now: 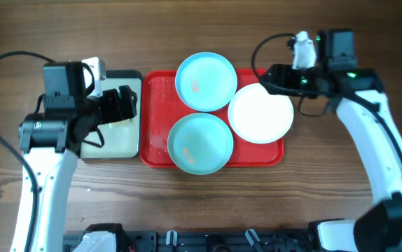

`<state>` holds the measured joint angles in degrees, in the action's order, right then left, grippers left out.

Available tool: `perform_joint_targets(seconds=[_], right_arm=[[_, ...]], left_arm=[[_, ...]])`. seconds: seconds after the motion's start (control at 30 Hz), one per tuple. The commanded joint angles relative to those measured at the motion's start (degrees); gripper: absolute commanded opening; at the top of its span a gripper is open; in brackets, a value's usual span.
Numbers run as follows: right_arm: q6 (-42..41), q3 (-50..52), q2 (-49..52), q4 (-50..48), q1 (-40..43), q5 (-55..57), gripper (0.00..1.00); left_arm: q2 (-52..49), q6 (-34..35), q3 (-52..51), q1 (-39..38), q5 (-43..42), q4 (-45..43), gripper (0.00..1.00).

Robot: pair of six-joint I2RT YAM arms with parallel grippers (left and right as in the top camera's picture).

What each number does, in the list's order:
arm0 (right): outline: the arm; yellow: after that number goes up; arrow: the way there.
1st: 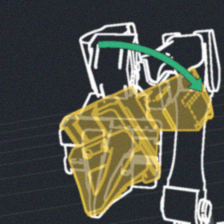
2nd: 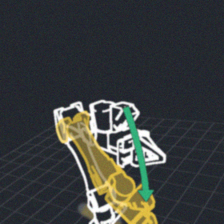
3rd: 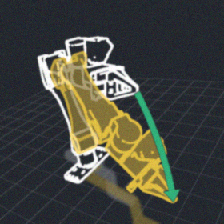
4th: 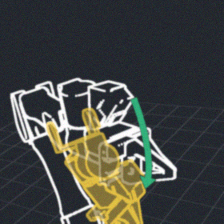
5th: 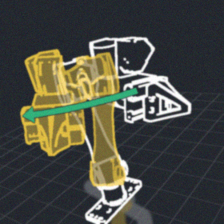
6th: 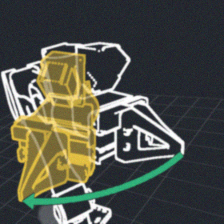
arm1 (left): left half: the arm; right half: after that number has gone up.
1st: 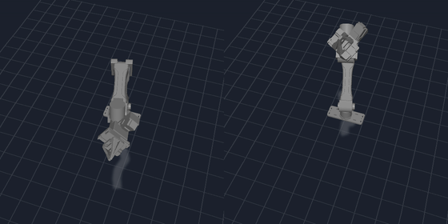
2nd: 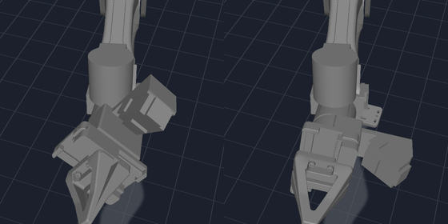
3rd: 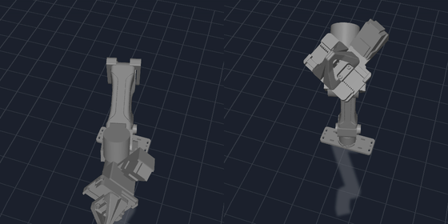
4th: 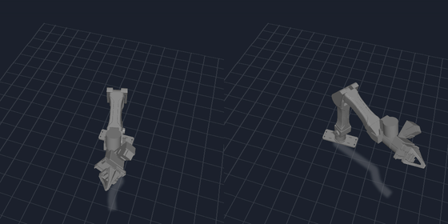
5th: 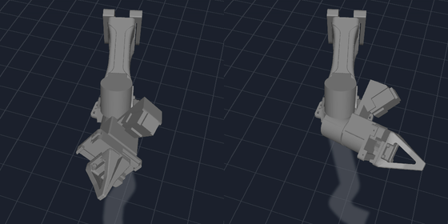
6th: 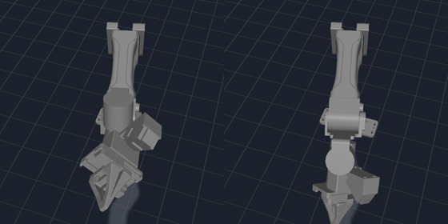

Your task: Clean dirty plates on tray and stack at the side

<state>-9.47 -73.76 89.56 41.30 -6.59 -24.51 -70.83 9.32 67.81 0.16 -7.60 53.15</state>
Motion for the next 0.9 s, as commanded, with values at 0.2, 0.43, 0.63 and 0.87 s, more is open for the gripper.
perform_joint_targets(seconds=[0.2,0.43,0.63,0.87], right_arm=[[0.5,-1.1,8.3,-12.1,-5.8,10.6,0.62],[1.9,-1.1,18.1,-21.4,-12.2,21.7,0.57],[3.7,-1.1,23.2,-26.3,-12.8,22.2,0.31],[3.5,-1.0,25.7,-29.3,-13.0,21.6,0.25]], left_arm=[[-12.4,5.3,0.9,0.4,6.9,-1.3,0.61],[-16.3,5.3,0.9,0.4,7.1,-4.2,0.56],[-16.3,5.3,0.9,0.4,7.1,-4.9,0.55],[-16.3,5.3,0.9,0.4,7.1,-5.0,0.52]])
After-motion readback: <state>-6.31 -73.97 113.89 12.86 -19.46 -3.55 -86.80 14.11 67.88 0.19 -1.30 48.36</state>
